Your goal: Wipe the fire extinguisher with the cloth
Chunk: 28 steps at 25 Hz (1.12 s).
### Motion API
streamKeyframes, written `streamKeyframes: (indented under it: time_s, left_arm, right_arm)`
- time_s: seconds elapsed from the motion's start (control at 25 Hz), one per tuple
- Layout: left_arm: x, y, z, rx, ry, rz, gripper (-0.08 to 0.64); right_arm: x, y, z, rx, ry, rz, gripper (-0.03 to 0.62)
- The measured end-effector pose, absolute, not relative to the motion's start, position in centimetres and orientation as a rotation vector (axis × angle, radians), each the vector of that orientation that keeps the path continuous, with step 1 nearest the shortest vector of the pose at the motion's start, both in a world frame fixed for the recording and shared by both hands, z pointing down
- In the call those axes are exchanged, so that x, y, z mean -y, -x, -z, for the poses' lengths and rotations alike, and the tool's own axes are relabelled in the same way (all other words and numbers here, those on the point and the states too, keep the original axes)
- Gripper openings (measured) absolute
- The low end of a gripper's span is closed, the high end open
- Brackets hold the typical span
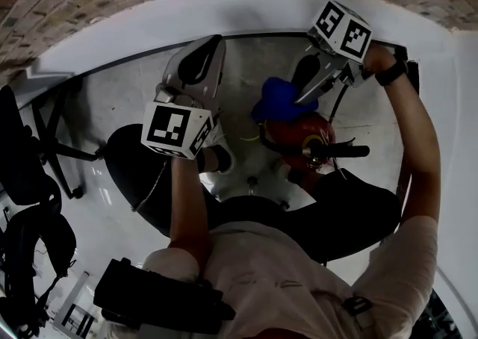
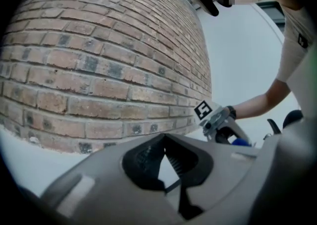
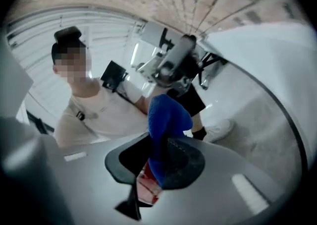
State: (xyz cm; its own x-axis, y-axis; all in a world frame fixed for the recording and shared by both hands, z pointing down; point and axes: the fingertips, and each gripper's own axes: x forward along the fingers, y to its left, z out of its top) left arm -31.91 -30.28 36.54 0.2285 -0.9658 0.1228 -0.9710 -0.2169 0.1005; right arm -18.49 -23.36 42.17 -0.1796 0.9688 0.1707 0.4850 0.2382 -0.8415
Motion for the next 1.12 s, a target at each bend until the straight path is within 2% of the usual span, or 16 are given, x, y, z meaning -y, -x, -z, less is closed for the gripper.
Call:
streamKeyframes:
  time_s: [0.12, 0.36, 0.56, 0.8, 1.0, 1.12]
  left_arm:
    - [30.1, 33.1, -35.8, 1.890, -2.323, -0.021, 0.000]
    - [29.8, 34.5, -36.6, 1.916, -2.273, -0.010, 0.001]
    - [29.6, 35.0, -38.0, 1.920, -2.234, -0.059, 0.002]
    - [29.7, 35.0, -40.0, 1.949, -2.173, -0.126, 0.002]
    - [29.0, 34.6, -40.4, 1.994, -2.101, -0.170, 0.000]
    - [28.3, 33.6, -40.7, 2.016, -2.078, -0.180, 0.001]
  right_arm:
    - [19.6, 16.6, -39.6, 1.528, 1.492, -0.694, 0.063]
    - [16.4, 17.8, -44.0, 1.163, 1.617, -0.736, 0.063]
    - [17.0, 17.7, -57.1, 1.103, 1.424, -0.684, 0.063]
    - [18.3, 17.2, -72.4, 1.354, 1.180, -0.583, 0.063]
    - [19.3, 17.1, -82.4, 1.492, 0.992, -0.363, 0.063]
    - [19.5, 16.8, -85.0, 1.526, 0.938, -0.290, 0.063]
